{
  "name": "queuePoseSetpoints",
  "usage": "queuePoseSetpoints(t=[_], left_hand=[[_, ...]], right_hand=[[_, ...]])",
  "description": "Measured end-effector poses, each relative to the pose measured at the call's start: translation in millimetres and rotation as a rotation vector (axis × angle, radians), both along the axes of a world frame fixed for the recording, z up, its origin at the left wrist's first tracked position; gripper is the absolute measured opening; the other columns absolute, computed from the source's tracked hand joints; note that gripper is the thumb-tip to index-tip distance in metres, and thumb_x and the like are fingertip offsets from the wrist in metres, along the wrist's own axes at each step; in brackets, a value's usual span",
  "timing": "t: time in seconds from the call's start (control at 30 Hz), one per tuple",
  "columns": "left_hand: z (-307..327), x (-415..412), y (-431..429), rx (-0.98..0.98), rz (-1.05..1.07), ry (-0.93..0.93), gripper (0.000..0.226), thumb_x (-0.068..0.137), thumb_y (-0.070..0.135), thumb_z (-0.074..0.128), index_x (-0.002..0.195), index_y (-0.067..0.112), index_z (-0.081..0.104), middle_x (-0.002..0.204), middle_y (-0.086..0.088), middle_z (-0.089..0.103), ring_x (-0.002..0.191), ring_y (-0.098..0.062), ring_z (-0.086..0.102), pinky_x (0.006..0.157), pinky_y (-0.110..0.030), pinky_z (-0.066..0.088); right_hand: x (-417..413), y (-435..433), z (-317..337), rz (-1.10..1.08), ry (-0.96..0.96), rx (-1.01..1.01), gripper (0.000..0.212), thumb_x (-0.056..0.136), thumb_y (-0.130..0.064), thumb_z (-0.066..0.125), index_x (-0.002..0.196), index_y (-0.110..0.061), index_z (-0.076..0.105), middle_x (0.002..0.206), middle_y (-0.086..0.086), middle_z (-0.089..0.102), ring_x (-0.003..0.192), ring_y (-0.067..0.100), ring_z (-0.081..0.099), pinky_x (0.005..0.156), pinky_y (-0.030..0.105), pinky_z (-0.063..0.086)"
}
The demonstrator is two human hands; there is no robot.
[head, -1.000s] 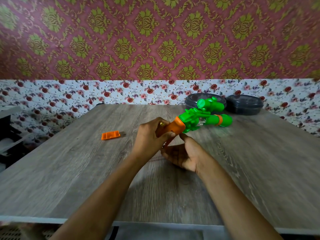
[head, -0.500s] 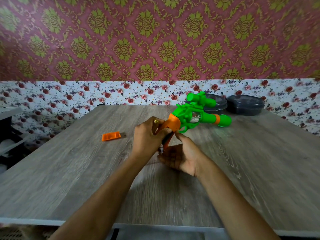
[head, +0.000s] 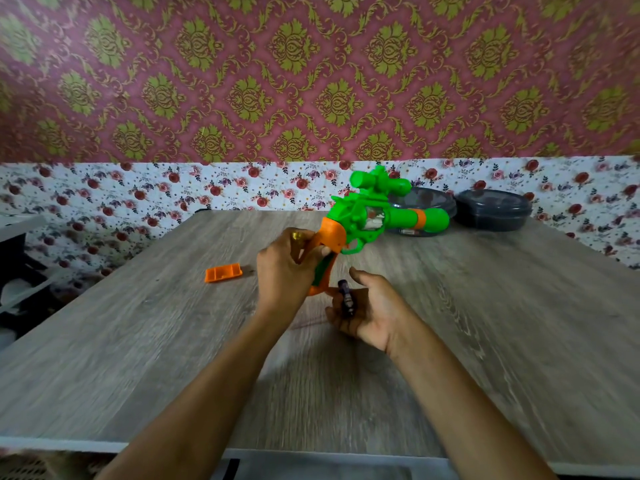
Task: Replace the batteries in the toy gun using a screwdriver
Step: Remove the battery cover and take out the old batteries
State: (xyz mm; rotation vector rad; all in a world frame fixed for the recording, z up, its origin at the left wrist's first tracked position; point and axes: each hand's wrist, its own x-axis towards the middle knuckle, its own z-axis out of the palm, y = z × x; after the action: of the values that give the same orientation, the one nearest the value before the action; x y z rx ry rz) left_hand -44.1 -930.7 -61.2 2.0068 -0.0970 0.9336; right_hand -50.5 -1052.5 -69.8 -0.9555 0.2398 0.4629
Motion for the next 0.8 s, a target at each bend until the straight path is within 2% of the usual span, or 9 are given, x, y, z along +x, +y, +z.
queuePoseSetpoints(t=[0.13, 0.2, 0.3, 0.43, 0.53, 0.57, 0.63, 0.7, 0.8], left_hand=[[1, 2, 2, -0.202, -0.064, 0.029, 0.018, 0.082, 0.023, 0.07, 0.097, 0.021, 0.061, 0.085, 0.015, 0.062, 0.085, -0.008, 0.061, 0.082, -0.039, 0.055], [2, 1, 0, -0.192, -0.084, -0.008, 0.021, 0.083, 0.021, 0.069, 0.103, 0.021, 0.062, 0.088, 0.014, 0.063, 0.083, -0.005, 0.059, 0.081, -0.035, 0.055], [-1, -6, -8, 0.04, -0.062, -0.181, 0.032, 0.082, 0.024, 0.069, 0.112, 0.014, 0.063, 0.097, 0.0, 0.064, 0.08, -0.012, 0.057, 0.069, -0.019, 0.047], [-7, -12, -20, 0.535, -0.109, -0.428, 0.033, 0.086, 0.03, 0.054, 0.117, 0.018, 0.055, 0.096, -0.004, 0.063, 0.068, -0.015, 0.06, 0.049, -0.026, 0.049], [-10, -14, -22, 0.684, -0.125, -0.51, 0.028, 0.084, 0.021, 0.058, 0.111, 0.013, 0.062, 0.095, -0.004, 0.066, 0.06, -0.016, 0.061, 0.043, -0.022, 0.042], [-10, -13, -22, 0.681, -0.128, -0.51, 0.027, 0.083, 0.021, 0.06, 0.109, 0.013, 0.064, 0.096, -0.003, 0.066, 0.061, -0.015, 0.062, 0.044, -0.022, 0.042], [-13, -11, -21, 0.621, -0.143, -0.475, 0.027, 0.084, 0.024, 0.061, 0.108, 0.013, 0.065, 0.097, -0.002, 0.066, 0.069, -0.013, 0.062, 0.049, -0.024, 0.047], [-13, -10, -21, 0.49, -0.163, -0.403, 0.03, 0.084, 0.03, 0.059, 0.108, 0.013, 0.065, 0.097, -0.002, 0.065, 0.077, -0.009, 0.059, 0.058, -0.023, 0.047], [-9, -11, -21, 0.265, -0.178, -0.294, 0.034, 0.08, 0.034, 0.063, 0.106, 0.012, 0.067, 0.095, -0.002, 0.066, 0.083, -0.007, 0.056, 0.067, -0.019, 0.045]], right_hand=[[-4, -3, 4, -0.083, -0.002, 0.121, 0.026, 0.095, -0.019, 0.043, 0.086, 0.002, 0.055, 0.074, 0.013, 0.052, 0.069, 0.022, 0.053, 0.06, 0.038, 0.055], [-5, -4, 5, -0.073, 0.009, 0.176, 0.028, 0.096, -0.019, 0.041, 0.082, 0.003, 0.054, 0.08, 0.018, 0.054, 0.075, 0.028, 0.055, 0.072, 0.043, 0.05], [-4, -4, 5, -0.043, 0.012, 0.261, 0.037, 0.096, -0.027, 0.041, 0.075, 0.001, 0.051, 0.077, 0.019, 0.058, 0.075, 0.031, 0.058, 0.076, 0.046, 0.051], [-5, -10, 10, -0.014, 0.016, 0.476, 0.036, 0.094, -0.029, 0.043, 0.071, -0.003, 0.055, 0.054, 0.014, 0.062, 0.046, 0.023, 0.063, 0.047, 0.024, 0.054], [-5, -14, 10, -0.075, 0.023, 0.506, 0.041, 0.09, -0.019, 0.042, 0.056, -0.004, 0.059, 0.044, 0.007, 0.055, 0.036, 0.015, 0.056, 0.051, 0.014, 0.046], [-5, -14, 10, -0.066, 0.02, 0.52, 0.046, 0.09, -0.018, 0.042, 0.051, -0.002, 0.061, 0.045, 0.009, 0.056, 0.037, 0.016, 0.057, 0.055, 0.012, 0.044], [-8, -14, 11, -0.04, 0.027, 0.54, 0.045, 0.091, -0.019, 0.044, 0.057, 0.003, 0.062, 0.049, 0.014, 0.06, 0.038, 0.021, 0.06, 0.045, 0.015, 0.049], [-9, -13, 12, -0.023, 0.035, 0.493, 0.032, 0.091, -0.023, 0.05, 0.078, 0.004, 0.062, 0.06, 0.019, 0.065, 0.044, 0.027, 0.065, 0.037, 0.024, 0.05], [-7, -11, 9, -0.004, 0.035, 0.404, 0.035, 0.092, -0.031, 0.049, 0.106, -0.001, 0.058, 0.076, 0.023, 0.068, 0.056, 0.032, 0.069, 0.047, 0.04, 0.057]])
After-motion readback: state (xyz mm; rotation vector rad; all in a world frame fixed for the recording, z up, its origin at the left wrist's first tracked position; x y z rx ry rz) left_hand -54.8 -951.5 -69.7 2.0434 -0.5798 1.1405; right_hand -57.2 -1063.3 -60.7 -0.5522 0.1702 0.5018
